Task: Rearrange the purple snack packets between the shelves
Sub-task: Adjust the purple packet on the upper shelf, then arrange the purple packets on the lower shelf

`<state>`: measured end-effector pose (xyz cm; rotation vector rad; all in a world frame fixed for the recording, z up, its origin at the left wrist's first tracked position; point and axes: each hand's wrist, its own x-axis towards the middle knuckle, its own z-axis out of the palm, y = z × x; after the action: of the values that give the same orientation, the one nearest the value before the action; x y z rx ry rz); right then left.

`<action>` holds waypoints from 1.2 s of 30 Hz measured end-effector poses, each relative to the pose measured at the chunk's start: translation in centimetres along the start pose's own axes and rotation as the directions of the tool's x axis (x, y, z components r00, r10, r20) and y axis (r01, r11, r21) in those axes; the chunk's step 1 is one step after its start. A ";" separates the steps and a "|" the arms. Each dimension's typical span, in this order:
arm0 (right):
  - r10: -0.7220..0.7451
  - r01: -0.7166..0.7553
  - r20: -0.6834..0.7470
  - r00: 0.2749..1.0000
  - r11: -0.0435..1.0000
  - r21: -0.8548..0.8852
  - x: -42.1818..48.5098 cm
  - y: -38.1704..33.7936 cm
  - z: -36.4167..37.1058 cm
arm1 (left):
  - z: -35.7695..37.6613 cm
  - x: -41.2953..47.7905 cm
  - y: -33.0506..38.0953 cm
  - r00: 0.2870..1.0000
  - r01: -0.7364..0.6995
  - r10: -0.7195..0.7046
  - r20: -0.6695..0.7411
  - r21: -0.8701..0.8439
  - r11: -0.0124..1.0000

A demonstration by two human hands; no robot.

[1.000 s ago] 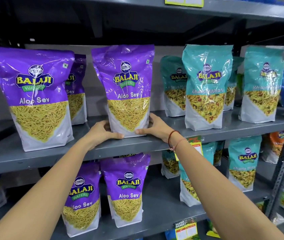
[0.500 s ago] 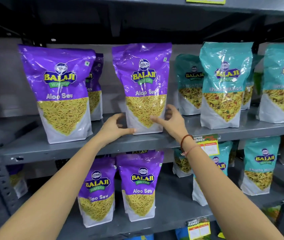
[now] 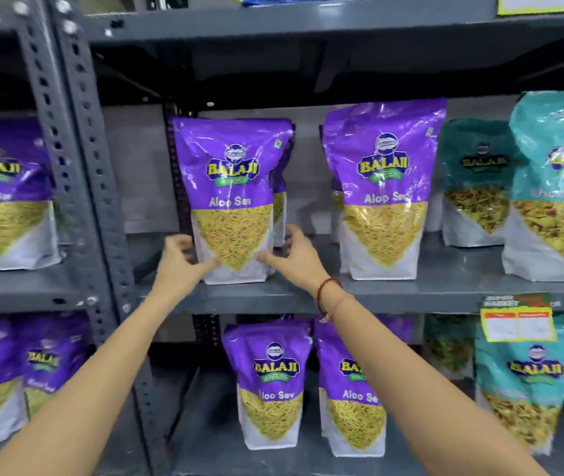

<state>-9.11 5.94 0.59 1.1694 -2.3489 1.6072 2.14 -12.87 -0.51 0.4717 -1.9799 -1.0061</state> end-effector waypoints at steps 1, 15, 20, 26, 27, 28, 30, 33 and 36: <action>0.029 -0.029 0.046 0.999 1.000 0.001 0.4 0.2 0.6 | -0.2 0.3 -0.5 0.991 0.045 -0.043 0.124 -0.012 0.999; 0.009 -0.008 0.093 0.996 1.000 -0.004 0.9 0.9 1.9 | -1.1 2.8 -2.4 0.888 0.008 0.000 0.459 -0.015 1.000; 0.000 0.002 0.080 0.997 1.000 -0.026 0.8 0.8 1.7 | -1.1 2.8 -2.3 0.891 0.023 -0.004 0.455 -0.036 0.999; 0.009 -0.005 0.046 0.999 0.996 -0.087 0.0 0.1 1.6 | -1.2 1.3 -1.5 0.927 -0.029 0.009 0.376 0.047 0.998; -0.016 0.016 -0.006 1.000 0.997 -0.077 -0.4 -0.2 1.7 | -1.1 0.6 -1.4 0.952 -0.093 0.067 0.297 0.073 0.993; -0.058 0.054 -0.092 0.994 0.997 -0.049 -1.1 -0.5 1.8 | -1.0 -0.3 -1.4 0.969 -0.171 0.151 0.195 0.089 0.981; -0.157 0.172 -0.322 0.934 0.985 0.018 -2.9 -0.7 2.5 | -0.7 -2.8 -1.8 0.948 -0.311 0.316 -0.028 0.116 0.943; -0.284 0.338 -0.578 0.765 0.941 -0.015 -6.9 0.7 4.1 | 0.5 -7.5 -3.6 0.852 -0.423 0.452 -0.263 0.162 0.891; -0.332 0.363 -0.668 0.666 0.927 -0.098 -11.0 4.1 6.5 | 2.7 -12.2 -7.2 0.809 -0.473 0.523 -0.268 0.232 0.850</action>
<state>-1.58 7.31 -10.43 0.7703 -1.5227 1.5813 6.60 -8.19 -13.38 0.1584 -1.7510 -0.4104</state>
